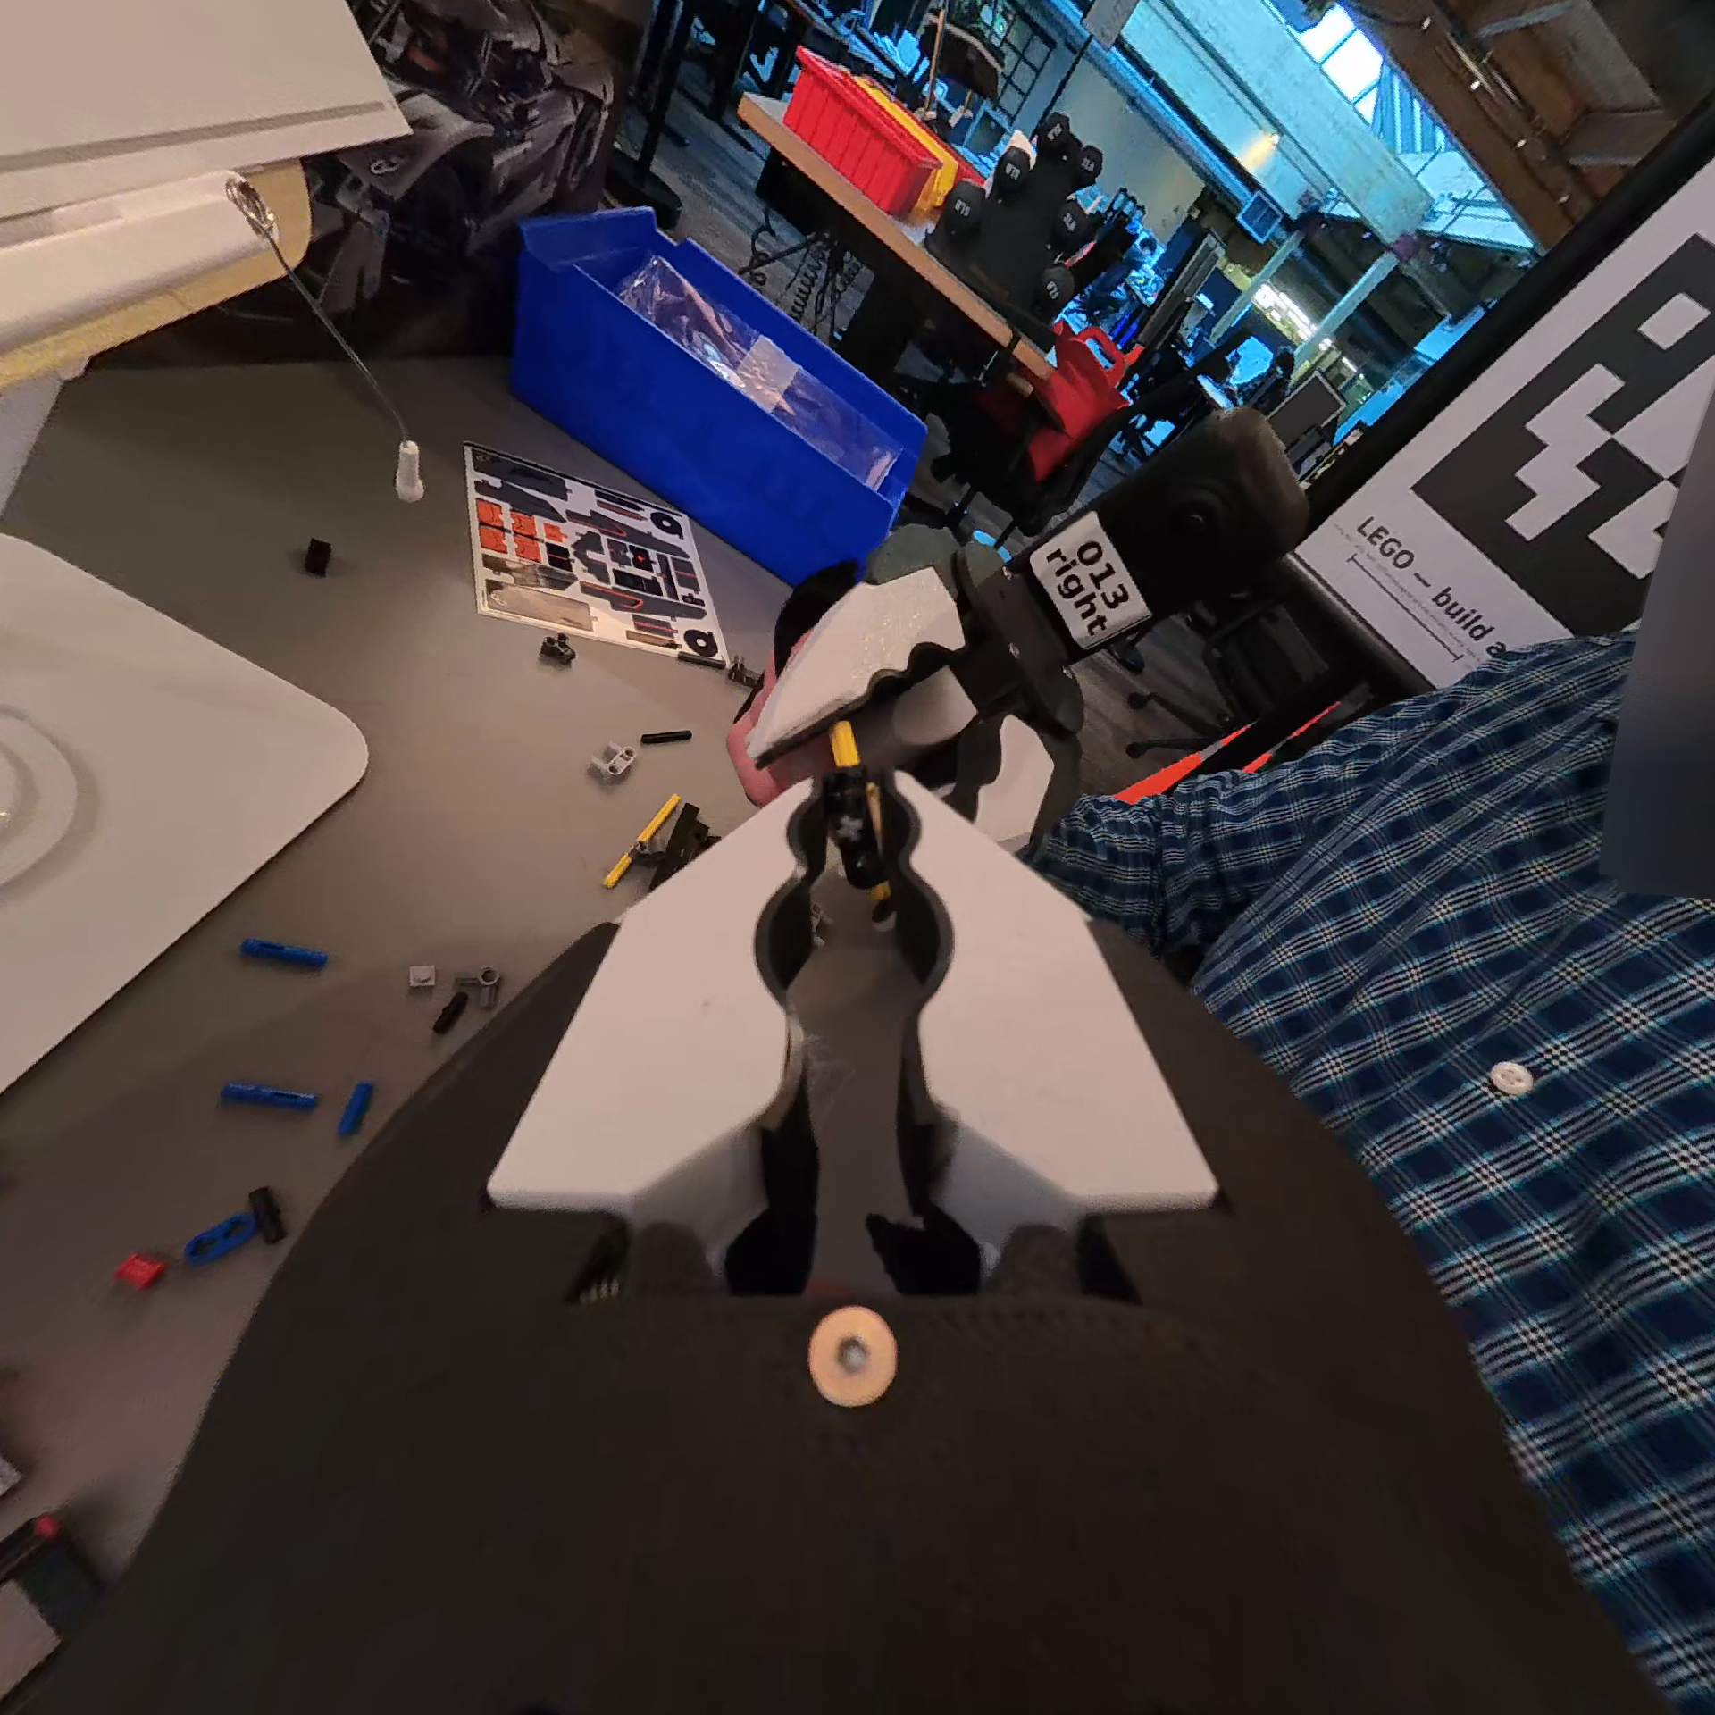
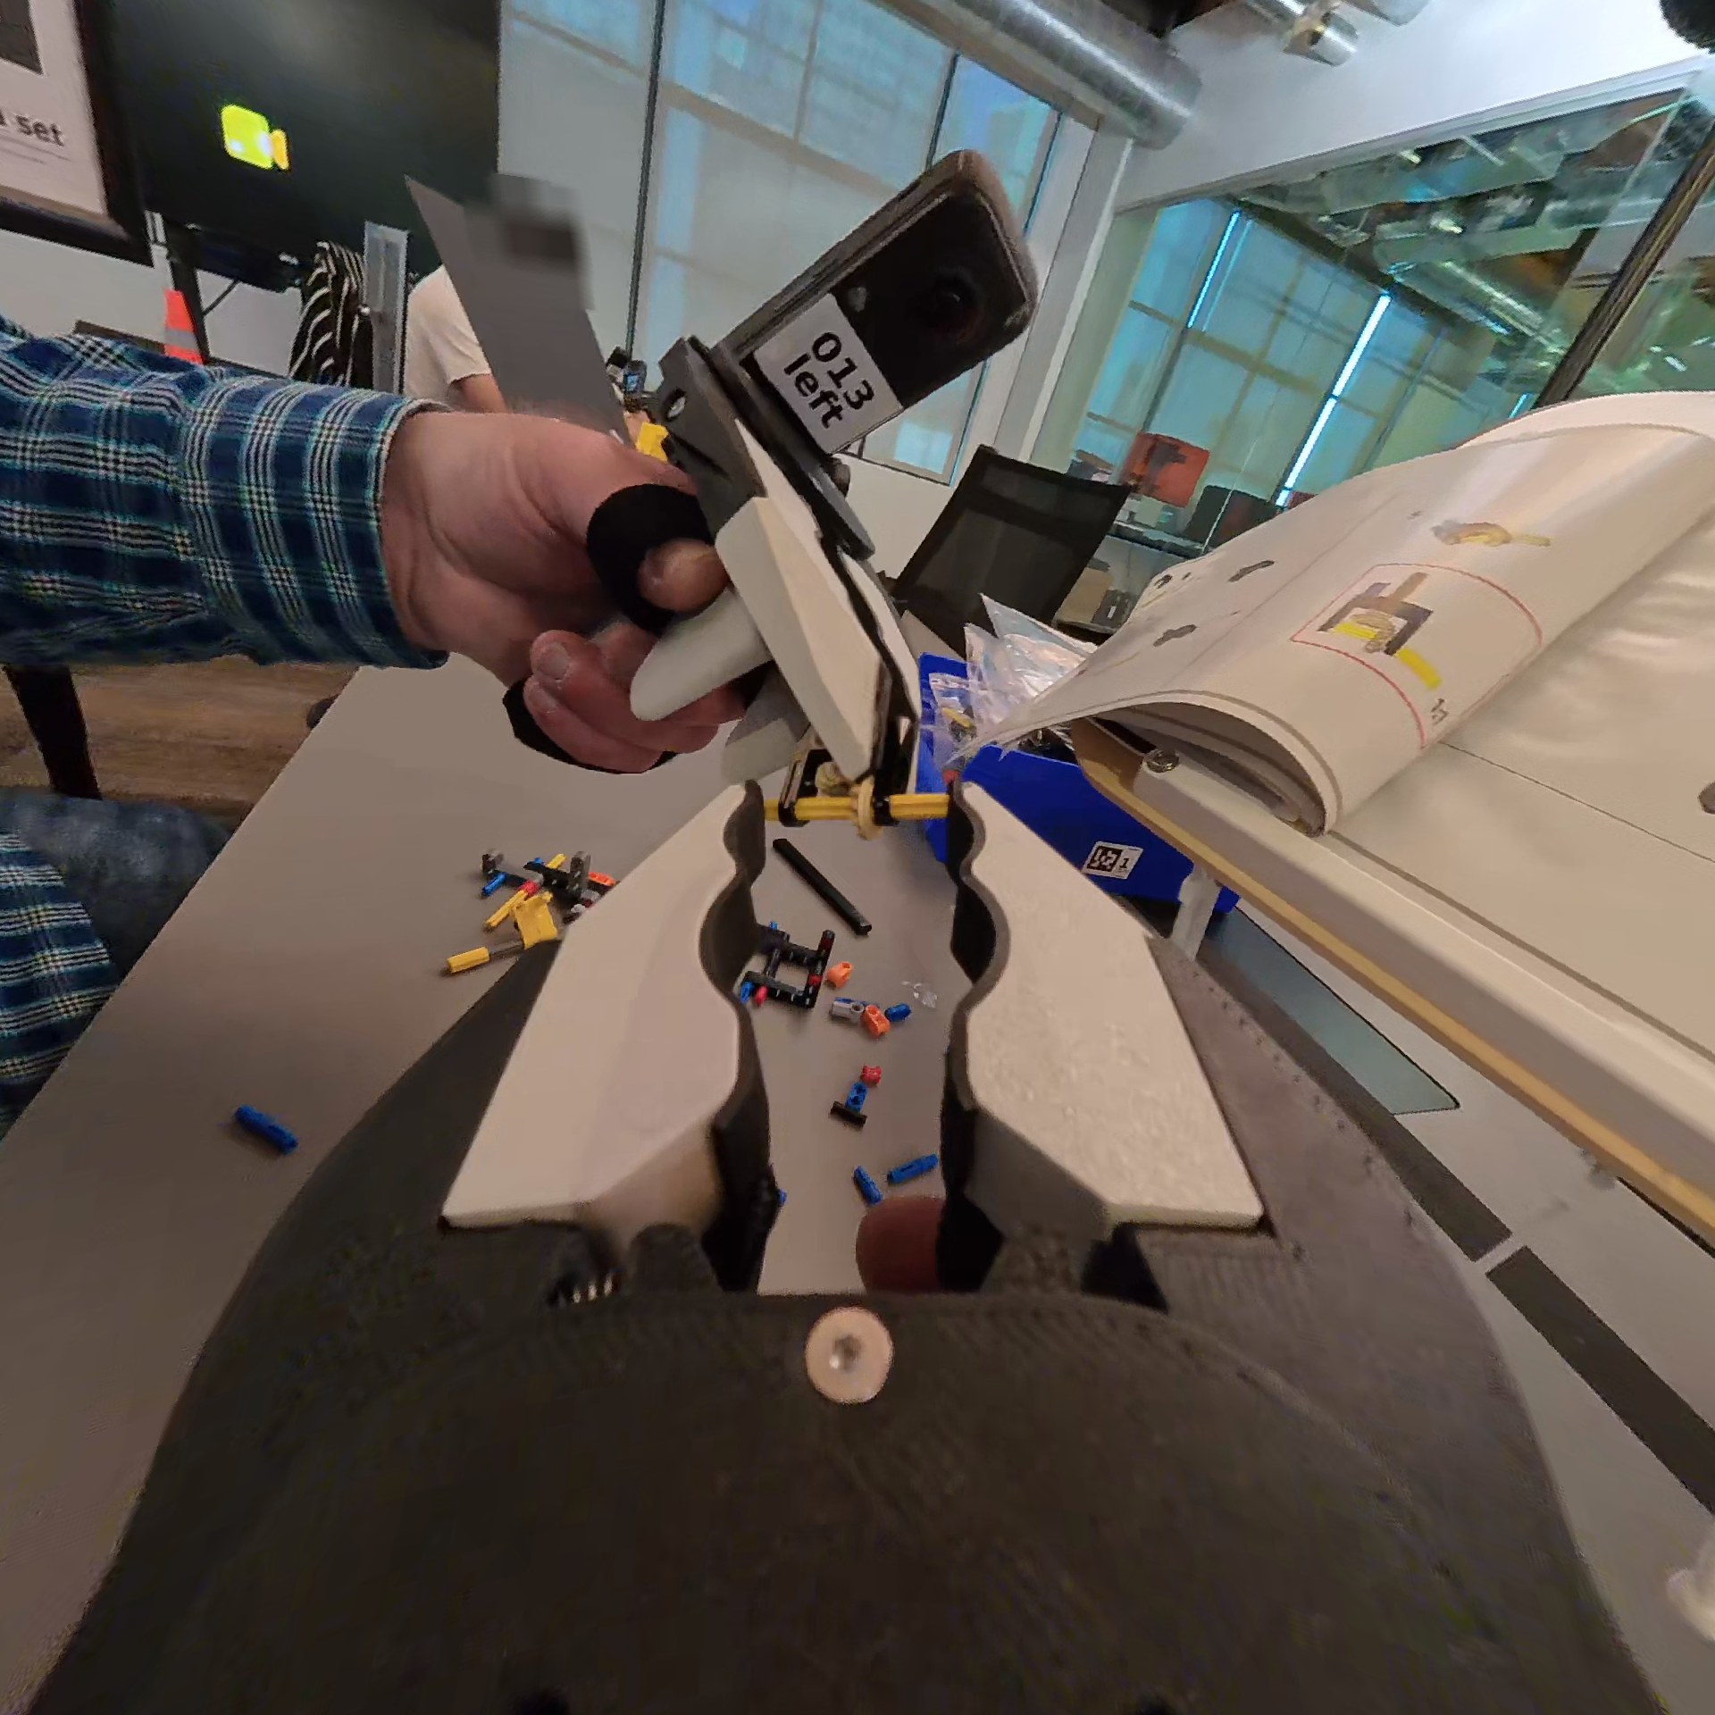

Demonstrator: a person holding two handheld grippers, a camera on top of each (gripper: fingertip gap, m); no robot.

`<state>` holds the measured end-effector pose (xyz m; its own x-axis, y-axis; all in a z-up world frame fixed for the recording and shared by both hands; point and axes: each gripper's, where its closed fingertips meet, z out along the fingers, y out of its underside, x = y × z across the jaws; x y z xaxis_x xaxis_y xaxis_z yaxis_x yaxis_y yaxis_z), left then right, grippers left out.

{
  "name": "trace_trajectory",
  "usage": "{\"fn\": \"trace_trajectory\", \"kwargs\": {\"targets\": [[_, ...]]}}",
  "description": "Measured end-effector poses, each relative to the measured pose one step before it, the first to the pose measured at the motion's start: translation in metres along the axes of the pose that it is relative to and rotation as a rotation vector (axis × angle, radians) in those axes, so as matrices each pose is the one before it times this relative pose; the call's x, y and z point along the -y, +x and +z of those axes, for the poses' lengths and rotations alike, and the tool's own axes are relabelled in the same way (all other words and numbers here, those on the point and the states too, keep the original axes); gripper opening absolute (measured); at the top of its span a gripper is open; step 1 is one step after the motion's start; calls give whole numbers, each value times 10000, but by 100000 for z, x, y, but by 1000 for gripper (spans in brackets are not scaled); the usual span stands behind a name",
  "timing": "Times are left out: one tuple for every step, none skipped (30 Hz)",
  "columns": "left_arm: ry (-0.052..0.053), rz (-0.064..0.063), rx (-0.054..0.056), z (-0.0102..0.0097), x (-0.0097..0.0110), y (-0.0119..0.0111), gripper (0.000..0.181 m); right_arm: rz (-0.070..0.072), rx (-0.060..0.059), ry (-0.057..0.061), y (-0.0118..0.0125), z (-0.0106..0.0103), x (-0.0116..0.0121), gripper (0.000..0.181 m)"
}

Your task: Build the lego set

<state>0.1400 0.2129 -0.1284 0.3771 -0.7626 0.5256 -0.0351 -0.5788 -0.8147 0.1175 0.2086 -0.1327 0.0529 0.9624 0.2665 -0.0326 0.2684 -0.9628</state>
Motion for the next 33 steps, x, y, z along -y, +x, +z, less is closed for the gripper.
{"fn": "trace_trajectory", "kwargs": {"targets": [[24,-74,77,13,-16,-95,8,6,-44,-39,71,23,-71,37],[2,-105,97,20,-42,-155,8,0,-63,-56,80,49,-131,37],[29,-104,83,-12,-3,-144,8,-15,-71,-55,84,48,-115,37],[87,-95,80,-32,67,-157,7,-52,-134,-32,179,33,-44,38],[117,-140,73,-64,93,-169,7,-97,-201,-19,264,-4,9,42],[145,-181,17,-44,96,-114,7,-120,-126,-32,159,-35,-3,43],[228,-184,-67,-60,219,11,7,-134,-107,-58,130,-55,-44,45],[273,-232,-45,-69,278,-33,7,-200,-92,-110,70,-45,-99,46],[214,-227,-46,-37,176,-38,7,-223,-60,-134,-11,-11,-143,46],[199,-138,-44,-21,162,2,7,-161,-35,-154,-48,30,-171,46],[195,-133,-4,-11,153,-44,7,-145,-69,-193,-18,61,-239,46],[206,-149,94,-15,145,-190,7,-202,-74,-179,-37,28,-207,46],[216,-112,16,-21,167,-84,7,-187,-110,-128,15,-8,-124,43],[196,-143,-26,-17,141,-27,7,-101,-147,-75,116,-68,-43,39],[207,-149,8,14,111,-87,7,26,-138,-50,175,-52,-27,36],[26,-110,4,73,-148,-78,7,42,-51,-9,103,-50,24,34],[-5,-44,-9,99,-179,-27,7,-21,-85,60,125,-68,129,34],[39,-54,49,88,-98,-97,7,-53,-1,15,-16,-26,55,35],[40,-52,68,92,-98,-109,7,-35,42,-27,-108,45,-14,36],[17,-54,-25,87,-90,25,7,-49,-29,-14,-22,9,4,36],[80,-43,13,8,41,-36,7,-60,-53,-34,59,-38,-31,35],[48,13,97,32,-25,-110,7,-10,-19,-37,57,-54,-42,29],[0,68,75,62,-59,-30,7,55,6,-44,53,-52,-55,27],[9,14,1,15,6,40,7,19,24,-6,11,-43,-3,27],[5,-3,24,6,4,-15,7,-58,-12,-11,5,-19,-13,27],[-29,77,123,13,-67,-124,7,-58,-17,-83,-4,30,-112,27],[-80,109,90,-12,-100,-49,7,-52,14,-72,-57,15,-95,27],[-77,76,27,-25,-79,31,7,-42,50,-22,-75,-25,-14,27],[-73,70,87,-18,-97,-52,7,-16,58,-27,-76,-9,-46,27],[-115,172,125,-7,-184,-75,7,-18,82,-75,-104,10,-122,26],[-79,135,53,-33,-129,-5,7,-21,82,-56,-114,-9,-91,26],[-27,16,51,-44,-69,-53,7,4,39,-41,-67,19,-49,25],[-51,48,86,-14,-136,-120,7,-29,29,-93,-85,47,-132,25]]}}
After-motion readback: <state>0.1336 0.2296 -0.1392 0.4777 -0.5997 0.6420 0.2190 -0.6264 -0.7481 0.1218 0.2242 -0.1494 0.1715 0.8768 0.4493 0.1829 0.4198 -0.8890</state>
